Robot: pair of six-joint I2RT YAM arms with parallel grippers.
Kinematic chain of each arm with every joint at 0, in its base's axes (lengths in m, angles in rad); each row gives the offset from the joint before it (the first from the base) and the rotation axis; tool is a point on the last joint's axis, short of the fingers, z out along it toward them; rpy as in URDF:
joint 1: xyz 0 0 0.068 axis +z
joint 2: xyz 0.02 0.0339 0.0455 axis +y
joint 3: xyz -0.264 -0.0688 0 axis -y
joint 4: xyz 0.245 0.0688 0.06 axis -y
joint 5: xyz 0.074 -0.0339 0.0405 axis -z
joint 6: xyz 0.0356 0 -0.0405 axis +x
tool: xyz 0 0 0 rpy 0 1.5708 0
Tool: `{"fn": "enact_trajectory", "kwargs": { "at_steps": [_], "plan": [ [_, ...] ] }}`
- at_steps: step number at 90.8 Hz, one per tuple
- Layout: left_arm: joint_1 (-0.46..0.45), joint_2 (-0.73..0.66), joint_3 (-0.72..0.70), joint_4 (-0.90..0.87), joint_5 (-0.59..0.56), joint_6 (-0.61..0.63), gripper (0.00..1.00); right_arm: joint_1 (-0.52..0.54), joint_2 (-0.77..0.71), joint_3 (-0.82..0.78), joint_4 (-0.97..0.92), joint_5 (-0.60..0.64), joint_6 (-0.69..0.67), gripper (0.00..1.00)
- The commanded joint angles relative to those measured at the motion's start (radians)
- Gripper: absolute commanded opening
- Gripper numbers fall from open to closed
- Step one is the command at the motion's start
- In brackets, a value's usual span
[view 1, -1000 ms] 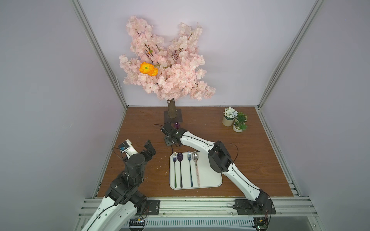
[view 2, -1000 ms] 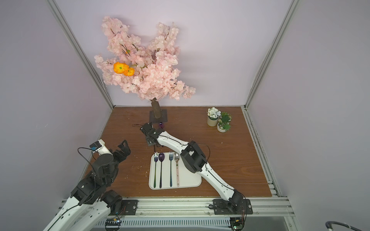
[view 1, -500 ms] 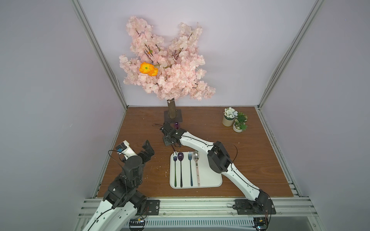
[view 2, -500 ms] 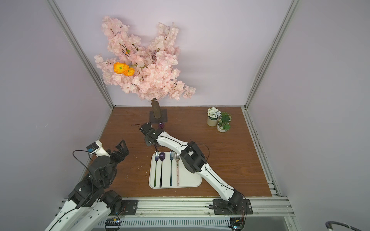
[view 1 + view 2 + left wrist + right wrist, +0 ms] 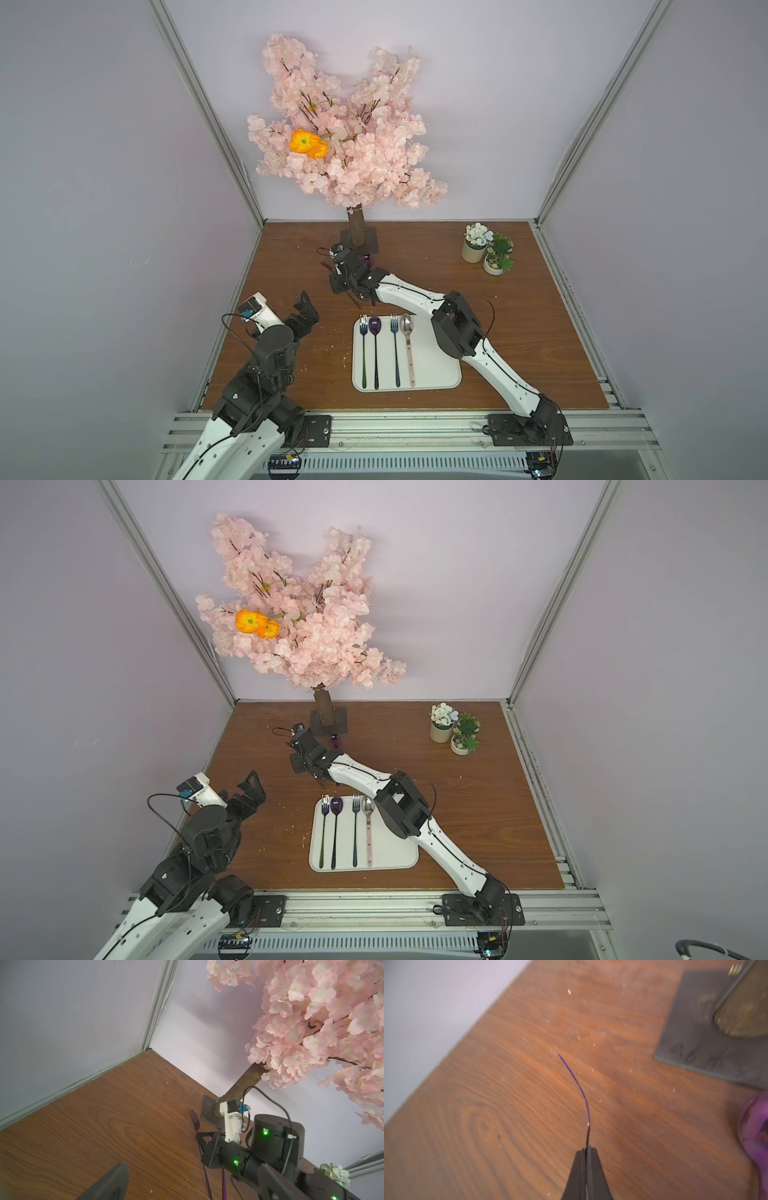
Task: Set the spoon and fork side by side
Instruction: Pick up the fork at the center of the board.
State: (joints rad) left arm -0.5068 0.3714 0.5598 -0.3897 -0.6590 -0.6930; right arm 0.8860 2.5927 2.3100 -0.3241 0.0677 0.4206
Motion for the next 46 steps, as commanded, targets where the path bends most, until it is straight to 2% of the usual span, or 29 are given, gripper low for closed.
{"fn": "enact_trajectory", "kwargs": {
  "at_steps": [1, 15, 21, 35, 46],
  "plan": [
    [0.01, -0.009, 0.013, -0.021, -0.017, 0.021, 1.0, -0.003, -0.137, -0.01, 0.152, -0.002, -0.02, 0.0],
    [0.01, 0.011, 0.025, -0.019, -0.017, 0.025, 1.0, -0.005, -0.202, -0.031, 0.125, -0.004, -0.024, 0.0],
    [0.01, 0.018, 0.03, -0.018, -0.018, 0.025, 1.0, -0.005, -0.253, -0.088, 0.111, -0.006, -0.018, 0.0],
    [0.01, 0.038, 0.033, -0.016, -0.023, 0.029, 1.0, -0.034, -0.498, -0.419, 0.233, -0.034, 0.032, 0.0],
    [0.011, 0.069, 0.037, -0.006, 0.003, 0.026, 1.0, -0.104, -0.726, -0.74, 0.323, -0.181, 0.144, 0.0]
  ]
}}
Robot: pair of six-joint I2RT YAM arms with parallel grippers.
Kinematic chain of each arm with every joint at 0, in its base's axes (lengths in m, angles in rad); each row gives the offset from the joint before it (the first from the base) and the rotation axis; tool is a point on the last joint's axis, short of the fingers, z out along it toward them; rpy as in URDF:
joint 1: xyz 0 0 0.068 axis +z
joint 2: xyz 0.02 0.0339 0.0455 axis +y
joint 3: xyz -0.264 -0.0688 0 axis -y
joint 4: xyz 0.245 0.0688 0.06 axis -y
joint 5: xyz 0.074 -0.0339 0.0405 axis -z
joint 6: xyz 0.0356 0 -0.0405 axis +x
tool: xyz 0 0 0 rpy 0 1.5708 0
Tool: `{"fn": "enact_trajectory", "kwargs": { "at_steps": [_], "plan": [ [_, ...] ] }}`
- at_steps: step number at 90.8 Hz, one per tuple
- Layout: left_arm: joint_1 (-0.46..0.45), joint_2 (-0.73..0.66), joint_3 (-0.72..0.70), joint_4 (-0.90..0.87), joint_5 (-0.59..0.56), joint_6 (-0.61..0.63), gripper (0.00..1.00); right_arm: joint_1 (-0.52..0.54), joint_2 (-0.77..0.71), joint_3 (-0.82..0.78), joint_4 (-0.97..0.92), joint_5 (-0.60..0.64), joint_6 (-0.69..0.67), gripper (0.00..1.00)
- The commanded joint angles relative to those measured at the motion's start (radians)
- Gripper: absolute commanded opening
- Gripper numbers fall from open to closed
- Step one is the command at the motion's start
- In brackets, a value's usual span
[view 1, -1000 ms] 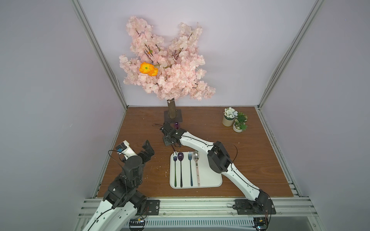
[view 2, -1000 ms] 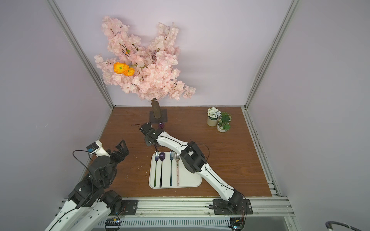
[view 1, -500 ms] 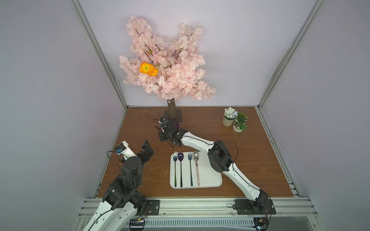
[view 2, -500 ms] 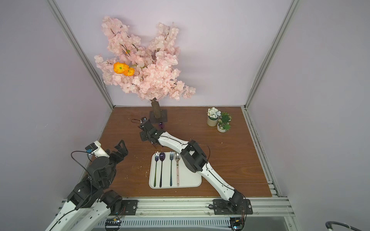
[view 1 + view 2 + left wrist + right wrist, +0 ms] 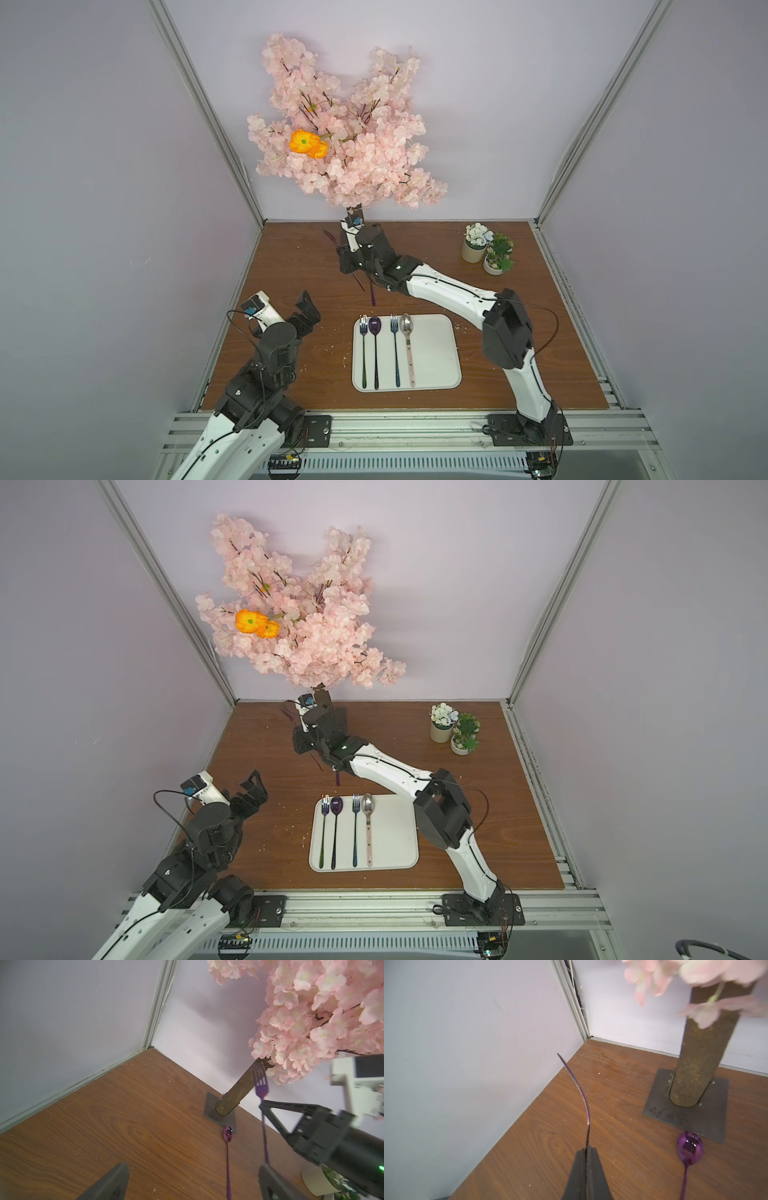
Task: Set the spoon and fork side by side
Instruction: Pick up the fork at the center of the board, then place the fork on the tray.
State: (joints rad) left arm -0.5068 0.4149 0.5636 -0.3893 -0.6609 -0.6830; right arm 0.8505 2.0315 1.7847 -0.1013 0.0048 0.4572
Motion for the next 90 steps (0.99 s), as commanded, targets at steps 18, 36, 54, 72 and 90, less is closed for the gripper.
{"fn": "enact_trajectory", "kwargs": {
  "at_steps": [18, 36, 54, 72, 90],
  "plan": [
    [0.011, 0.08, 0.022, 0.037, 0.052, 0.023, 1.0, -0.167, -0.537, -0.751, 0.148, -0.317, 0.327, 0.0],
    [0.011, 0.121, 0.002, 0.077, 0.098, 0.023, 1.0, -0.183, -0.833, -1.203, 0.262, -0.385, 0.599, 0.0],
    [0.011, 0.149, -0.003, 0.098, 0.119, 0.03, 1.0, -0.186, -0.927, -1.407, 0.381, -0.397, 0.742, 0.0],
    [0.01, 0.154, -0.008, 0.111, 0.125, 0.031, 1.0, -0.188, -0.891, -1.465, 0.491, -0.353, 0.815, 0.0],
    [0.01, 0.15, -0.01, 0.112, 0.126, 0.032, 1.0, -0.191, -0.797, -1.495, 0.586, -0.35, 0.858, 0.0]
  ]
}}
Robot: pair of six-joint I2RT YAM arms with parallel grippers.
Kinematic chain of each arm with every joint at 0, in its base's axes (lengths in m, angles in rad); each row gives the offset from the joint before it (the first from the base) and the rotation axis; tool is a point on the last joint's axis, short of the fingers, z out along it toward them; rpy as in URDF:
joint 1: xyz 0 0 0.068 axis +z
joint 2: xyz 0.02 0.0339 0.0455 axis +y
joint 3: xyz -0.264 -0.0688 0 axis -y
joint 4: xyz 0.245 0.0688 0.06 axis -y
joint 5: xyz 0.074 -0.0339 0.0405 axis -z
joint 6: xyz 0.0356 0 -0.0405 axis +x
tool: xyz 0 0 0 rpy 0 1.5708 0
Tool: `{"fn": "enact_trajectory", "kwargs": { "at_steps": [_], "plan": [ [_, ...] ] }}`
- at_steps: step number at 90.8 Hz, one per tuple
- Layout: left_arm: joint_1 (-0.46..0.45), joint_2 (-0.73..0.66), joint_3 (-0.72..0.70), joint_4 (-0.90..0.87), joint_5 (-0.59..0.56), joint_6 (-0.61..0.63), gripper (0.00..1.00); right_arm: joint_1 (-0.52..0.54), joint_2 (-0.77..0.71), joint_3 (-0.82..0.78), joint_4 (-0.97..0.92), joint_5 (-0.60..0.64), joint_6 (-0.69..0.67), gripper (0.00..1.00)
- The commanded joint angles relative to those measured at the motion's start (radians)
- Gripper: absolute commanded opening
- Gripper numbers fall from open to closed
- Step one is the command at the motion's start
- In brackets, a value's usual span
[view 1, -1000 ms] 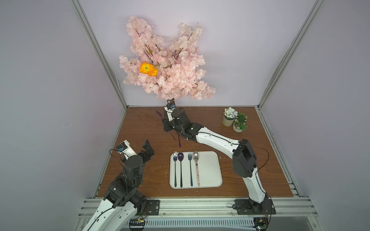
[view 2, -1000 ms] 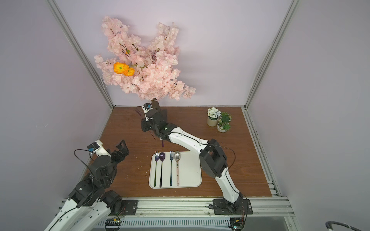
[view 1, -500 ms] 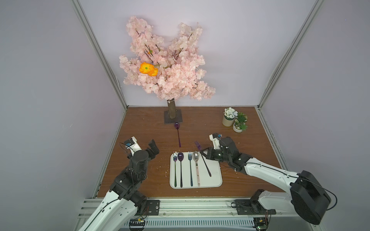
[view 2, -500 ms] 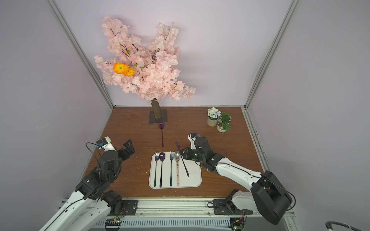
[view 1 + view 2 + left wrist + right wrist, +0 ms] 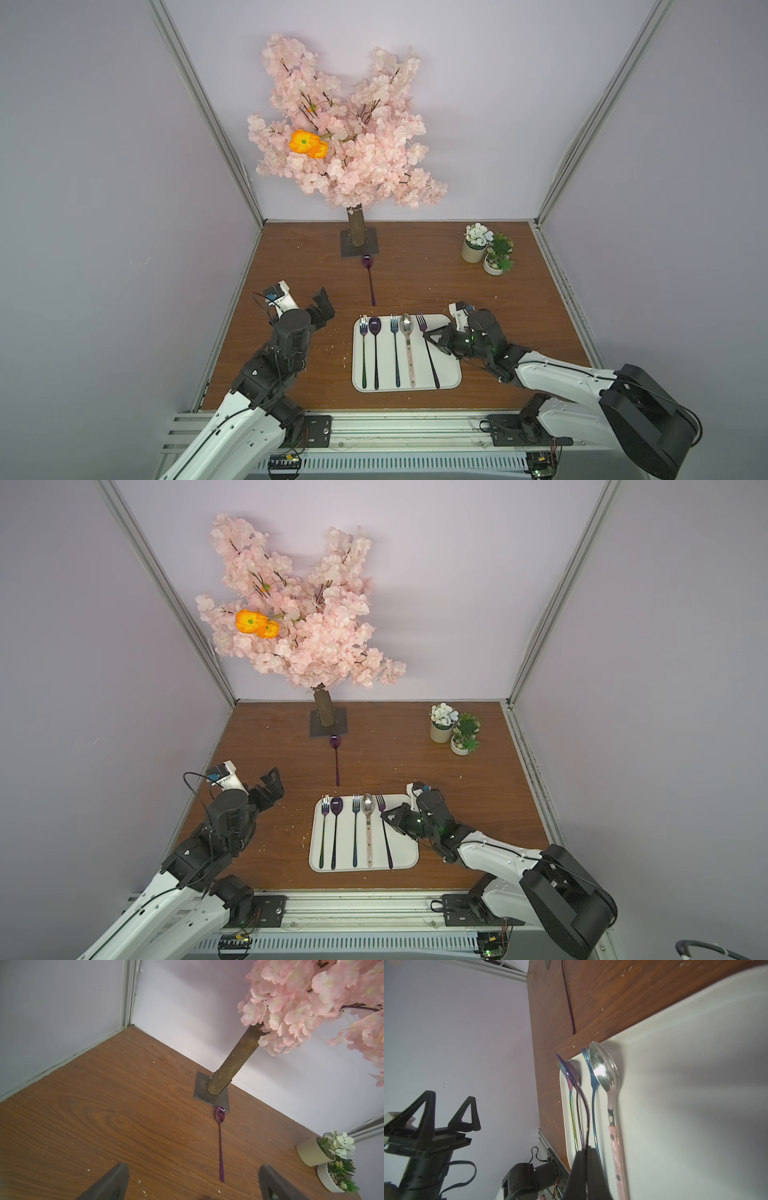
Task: Set the spoon and fork side by side
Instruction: Place the fork on the tray.
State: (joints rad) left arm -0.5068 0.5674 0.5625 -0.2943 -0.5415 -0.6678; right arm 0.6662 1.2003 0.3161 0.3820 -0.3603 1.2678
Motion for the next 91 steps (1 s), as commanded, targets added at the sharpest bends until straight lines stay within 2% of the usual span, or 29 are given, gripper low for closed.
{"fn": "enact_trajectory", "kwargs": {
  "at_steps": [1, 40, 62, 91],
  "plan": [
    [0.01, -0.004, -0.011, 0.017, 0.007, 0.017, 1.0, -0.008, 0.04, -0.028, 0.108, 0.015, 0.049, 0.0],
    [0.01, -0.032, -0.026, 0.013, 0.004, 0.017, 1.0, -0.021, 0.183, -0.046, 0.241, 0.037, 0.043, 0.0],
    [0.011, -0.031, -0.026, 0.013, 0.0, 0.017, 1.0, -0.039, 0.195, -0.052, 0.225, 0.08, 0.025, 0.0],
    [0.011, -0.037, -0.028, 0.01, -0.005, 0.018, 1.0, -0.054, 0.217, -0.05, 0.175, 0.073, 0.017, 0.0]
  ]
}}
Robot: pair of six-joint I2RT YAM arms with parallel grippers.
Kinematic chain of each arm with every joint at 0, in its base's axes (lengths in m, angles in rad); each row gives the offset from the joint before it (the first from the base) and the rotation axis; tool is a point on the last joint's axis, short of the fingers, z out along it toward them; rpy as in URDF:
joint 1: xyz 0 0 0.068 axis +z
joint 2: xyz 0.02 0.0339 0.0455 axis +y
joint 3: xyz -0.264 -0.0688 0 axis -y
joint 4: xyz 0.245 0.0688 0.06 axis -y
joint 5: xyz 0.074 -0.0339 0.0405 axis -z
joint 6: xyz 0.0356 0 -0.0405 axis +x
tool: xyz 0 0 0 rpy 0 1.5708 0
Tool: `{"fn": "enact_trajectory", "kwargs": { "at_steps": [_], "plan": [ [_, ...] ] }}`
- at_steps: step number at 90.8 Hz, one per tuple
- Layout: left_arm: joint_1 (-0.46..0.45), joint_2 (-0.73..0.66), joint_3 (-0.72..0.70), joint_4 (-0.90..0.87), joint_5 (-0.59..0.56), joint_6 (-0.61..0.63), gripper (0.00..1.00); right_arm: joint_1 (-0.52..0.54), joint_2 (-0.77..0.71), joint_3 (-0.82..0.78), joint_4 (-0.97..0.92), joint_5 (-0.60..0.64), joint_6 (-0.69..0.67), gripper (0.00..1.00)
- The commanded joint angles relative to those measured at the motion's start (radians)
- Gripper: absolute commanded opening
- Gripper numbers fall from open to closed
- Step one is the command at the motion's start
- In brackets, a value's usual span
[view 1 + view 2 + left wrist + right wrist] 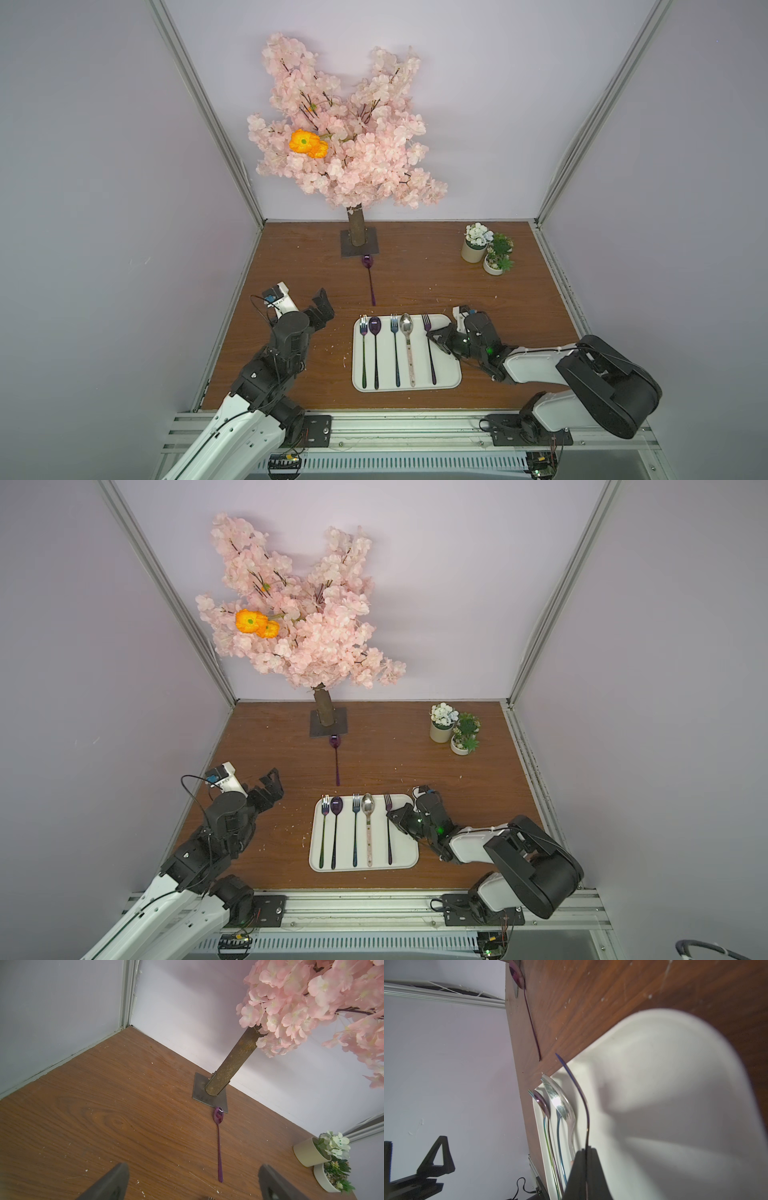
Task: Set the spoon and fork side by side
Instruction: Place the fork on the tray, then adjust the fork on the tray.
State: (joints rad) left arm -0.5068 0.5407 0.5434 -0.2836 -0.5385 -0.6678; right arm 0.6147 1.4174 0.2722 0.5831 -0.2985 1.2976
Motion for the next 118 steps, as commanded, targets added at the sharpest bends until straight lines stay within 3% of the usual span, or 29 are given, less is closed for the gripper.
{"fn": "enact_trajectory", "kwargs": {
  "at_steps": [1, 22, 52, 94, 118],
  "plan": [
    [0.011, -0.011, -0.009, -0.001, -0.008, 0.018, 1.0, -0.004, -0.001, -0.007, -0.03, 0.012, -0.012, 0.0],
    [0.01, -0.01, -0.01, -0.001, -0.008, 0.017, 1.0, -0.004, -0.025, -0.022, -0.084, 0.036, -0.01, 0.03],
    [0.01, -0.012, -0.01, 0.0, -0.008, 0.017, 1.0, -0.005, -0.061, 0.002, -0.183, 0.066, -0.036, 0.15],
    [0.01, -0.008, 0.0, 0.004, -0.015, 0.017, 1.0, 0.009, -0.213, 0.252, -0.721, 0.229, -0.335, 0.35],
    [0.011, -0.012, 0.007, 0.0, -0.028, 0.022, 1.0, 0.148, -0.161, 0.413, -1.053, 0.321, -0.419, 0.36]
  ]
}}
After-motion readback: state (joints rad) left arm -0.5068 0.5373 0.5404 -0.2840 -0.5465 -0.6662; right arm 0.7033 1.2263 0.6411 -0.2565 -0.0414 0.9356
